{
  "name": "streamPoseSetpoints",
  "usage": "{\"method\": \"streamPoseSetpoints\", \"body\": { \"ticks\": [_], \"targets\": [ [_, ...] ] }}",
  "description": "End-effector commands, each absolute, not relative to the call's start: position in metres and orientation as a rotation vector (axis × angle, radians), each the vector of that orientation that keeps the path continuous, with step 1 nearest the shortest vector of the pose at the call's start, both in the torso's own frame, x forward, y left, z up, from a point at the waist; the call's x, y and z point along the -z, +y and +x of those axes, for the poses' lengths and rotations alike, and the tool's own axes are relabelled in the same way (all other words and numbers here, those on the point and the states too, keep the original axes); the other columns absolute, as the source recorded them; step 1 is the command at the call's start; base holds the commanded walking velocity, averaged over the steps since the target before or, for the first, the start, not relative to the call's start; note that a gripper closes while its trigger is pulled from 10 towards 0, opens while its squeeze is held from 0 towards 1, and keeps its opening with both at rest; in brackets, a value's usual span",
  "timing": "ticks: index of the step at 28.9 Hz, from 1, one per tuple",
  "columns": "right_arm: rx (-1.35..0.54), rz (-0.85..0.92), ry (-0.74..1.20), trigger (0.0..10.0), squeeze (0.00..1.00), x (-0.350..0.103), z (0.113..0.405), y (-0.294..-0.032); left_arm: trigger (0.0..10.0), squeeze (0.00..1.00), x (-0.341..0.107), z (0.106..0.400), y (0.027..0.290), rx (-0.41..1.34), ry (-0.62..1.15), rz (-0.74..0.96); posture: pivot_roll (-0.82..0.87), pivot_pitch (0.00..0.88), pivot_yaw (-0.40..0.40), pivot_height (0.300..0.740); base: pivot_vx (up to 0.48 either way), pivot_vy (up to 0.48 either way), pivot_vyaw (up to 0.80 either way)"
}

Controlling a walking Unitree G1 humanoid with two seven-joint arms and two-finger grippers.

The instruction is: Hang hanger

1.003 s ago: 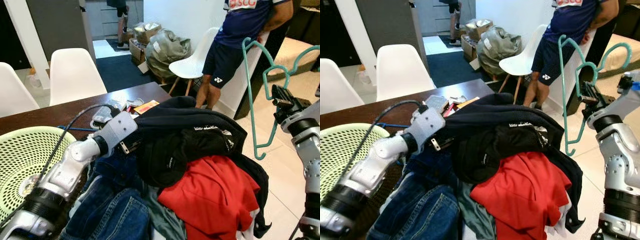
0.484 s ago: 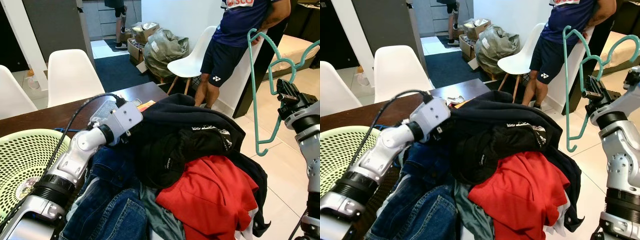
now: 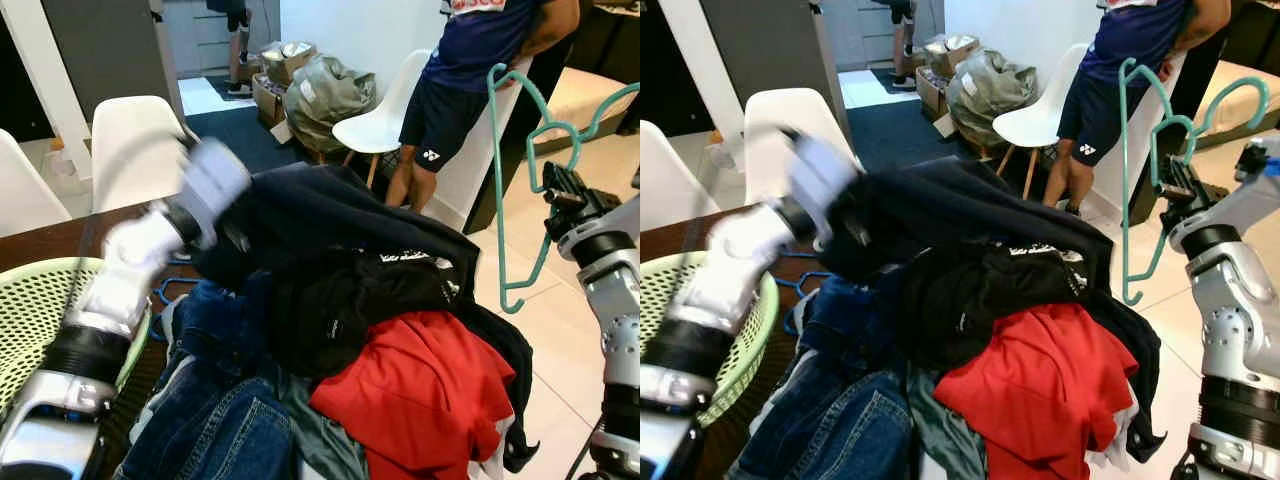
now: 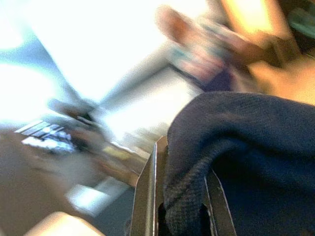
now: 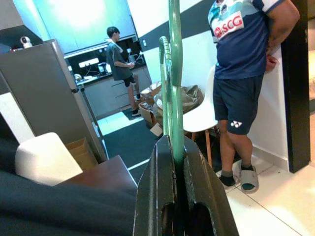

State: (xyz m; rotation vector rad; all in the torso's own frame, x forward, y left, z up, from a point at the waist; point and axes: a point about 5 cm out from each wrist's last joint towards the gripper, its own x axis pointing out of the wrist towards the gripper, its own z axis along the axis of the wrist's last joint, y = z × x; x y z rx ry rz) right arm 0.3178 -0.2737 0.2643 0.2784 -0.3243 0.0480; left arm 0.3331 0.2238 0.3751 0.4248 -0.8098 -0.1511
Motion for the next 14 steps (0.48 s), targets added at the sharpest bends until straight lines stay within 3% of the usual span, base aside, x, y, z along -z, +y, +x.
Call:
{"method": "streamPoseSetpoints", "body": {
  "ticks": [1, 2, 4, 6, 8, 11, 14],
  "targets": [
    [-0.061, 0.287, -0.323, 10.0, 0.0, -0.264, 0.321, -0.27, 0.0, 0.0, -0.435, 0.29, 0.26, -0.098, -1.083, 0.361, -0.06, 0.0, -0.036, 0.74, 0.0, 0.0, 0.0],
    [-0.061, 0.287, -0.323, 10.0, 0.0, -0.264, 0.321, -0.27, 0.0, 0.0, -0.435, 0.29, 0.26, -0.098, -1.083, 0.361, -0.06, 0.0, -0.036, 0.74, 0.0, 0.0, 0.0],
    [-0.081, 0.305, -0.314, 10.0, 0.0, -0.261, 0.327, -0.264, 0.0, 0.0, -0.483, 0.233, 0.289, -0.359, -1.286, 0.434, -0.01, 0.0, -0.062, 0.74, 0.0, 0.0, 0.0],
    [-0.081, 0.305, -0.314, 10.0, 0.0, -0.261, 0.327, -0.264, 0.0, 0.0, -0.483, 0.233, 0.289, -0.359, -1.286, 0.434, -0.01, 0.0, -0.062, 0.74, 0.0, 0.0, 0.0],
    [-0.109, 0.322, -0.299, 10.0, 0.0, -0.257, 0.336, -0.256, 0.0, 0.0, -0.5, 0.19, 0.299, -0.544, -1.355, 0.573, 0.04, 0.0, -0.095, 0.74, 0.0, 0.0, 0.0],
    [-0.139, 0.328, -0.284, 10.0, 0.0, -0.256, 0.344, -0.248, 0.0, 0.0, -0.5, 0.169, 0.303, -0.63, -1.348, 0.643, 0.07, 0.0, -0.113, 0.74, 0.0, 0.0, 0.0],
    [-0.166, 0.332, -0.275, 10.0, 0.0, -0.256, 0.352, -0.24, 0.0, 0.0, -0.493, 0.167, 0.303, -0.621, -1.302, 0.637, 0.12, 0.0, -0.145, 0.74, 0.0, 0.0, 0.0]
  ]
}}
